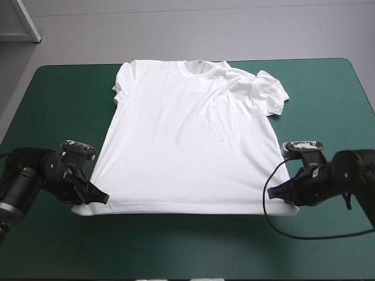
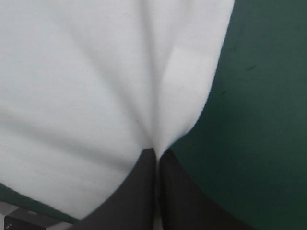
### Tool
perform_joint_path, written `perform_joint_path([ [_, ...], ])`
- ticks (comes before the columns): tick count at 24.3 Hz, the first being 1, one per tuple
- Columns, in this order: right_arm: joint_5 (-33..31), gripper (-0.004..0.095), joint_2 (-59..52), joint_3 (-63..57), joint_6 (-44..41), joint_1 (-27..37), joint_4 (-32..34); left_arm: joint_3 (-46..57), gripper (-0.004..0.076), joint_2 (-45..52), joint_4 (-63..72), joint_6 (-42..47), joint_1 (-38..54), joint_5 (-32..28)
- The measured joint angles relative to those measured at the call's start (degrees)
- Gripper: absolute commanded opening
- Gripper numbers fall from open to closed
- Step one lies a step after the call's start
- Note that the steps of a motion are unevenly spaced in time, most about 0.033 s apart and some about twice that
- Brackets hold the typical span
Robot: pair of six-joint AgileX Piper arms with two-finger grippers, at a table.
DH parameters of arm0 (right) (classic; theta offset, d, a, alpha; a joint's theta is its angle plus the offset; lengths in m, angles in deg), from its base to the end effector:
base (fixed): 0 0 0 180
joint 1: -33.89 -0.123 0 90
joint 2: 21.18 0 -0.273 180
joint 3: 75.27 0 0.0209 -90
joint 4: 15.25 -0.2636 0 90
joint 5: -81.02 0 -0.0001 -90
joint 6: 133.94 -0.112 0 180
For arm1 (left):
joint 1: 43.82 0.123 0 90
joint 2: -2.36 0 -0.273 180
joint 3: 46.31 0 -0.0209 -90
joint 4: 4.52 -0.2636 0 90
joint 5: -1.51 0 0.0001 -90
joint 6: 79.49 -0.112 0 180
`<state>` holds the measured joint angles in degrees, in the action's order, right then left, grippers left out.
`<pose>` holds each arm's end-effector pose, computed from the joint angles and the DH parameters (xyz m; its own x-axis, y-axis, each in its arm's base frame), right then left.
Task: Fold the cloth
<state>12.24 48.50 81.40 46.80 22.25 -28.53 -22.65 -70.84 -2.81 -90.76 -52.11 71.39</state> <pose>0.1955 0.0648 0.2824 -0.9442 -0.1225 -0.3058 -0.1968 0.9542 0.2255 0.2082 -0.0335 0.2646 -0.9186 0.3211 -0.2306 0.3264 0.9451 0.0157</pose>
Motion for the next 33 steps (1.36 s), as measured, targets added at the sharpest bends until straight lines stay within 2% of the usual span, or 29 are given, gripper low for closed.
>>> perform_joint_path([
  [5, 0.0, -0.0015, -6.9, -6.9, -1.2, 0.0, -0.4, 4.9, 0.0019, 5.0, 1.7, 0.0, 0.0, 0.2],
  [11, 0.5, -0.0002, -8.2, -12.4, 1.6, 0.0, -6.0, 11.8, 0.003, 12.6, 7.8, 0.0, 0.0, 0.4],
  [12, 0.6, 0.0043, -8.2, -13.3, 2.9, 0.0, -5.9, 12.9, 0.0065, 13.3, 7.6, 0.0, 0.0, 0.5],
  [13, 0.7, 0.0107, -8.2, -13.6, 3.6, 0.0, -5.2, 13.4, 0.0134, 13.5, 7.2, 0.0, 0.0, 0.5],
  [16, 0.7, 0.0447, -8.5, -13.8, 5.1, 0.0, -4.4, 13.7, 0.0396, 13.5, 6.9, 0.0, 0.0, 0.5],
  [19, 0.7, 0.0611, -9.4, -13.8, 5.3, 0.0, -4.4, 13.7, 0.054, 13.5, 7.0, 0.0, 0.0, 0.5],
  [25, 1.7, 0.0631, -10.1, -13.2, 5.5, 0.0, -3.9, 13.7, 0.0556, 13.5, 7.3, 0.0, 0.0, -1.3],
  [33, 3.8, 0.0631, -10.1, -7.6, 3.2, 0.0, -0.3, 6.7, 0.0528, 10.8, 5.9, 2.6, 0.0, -15.0],
])
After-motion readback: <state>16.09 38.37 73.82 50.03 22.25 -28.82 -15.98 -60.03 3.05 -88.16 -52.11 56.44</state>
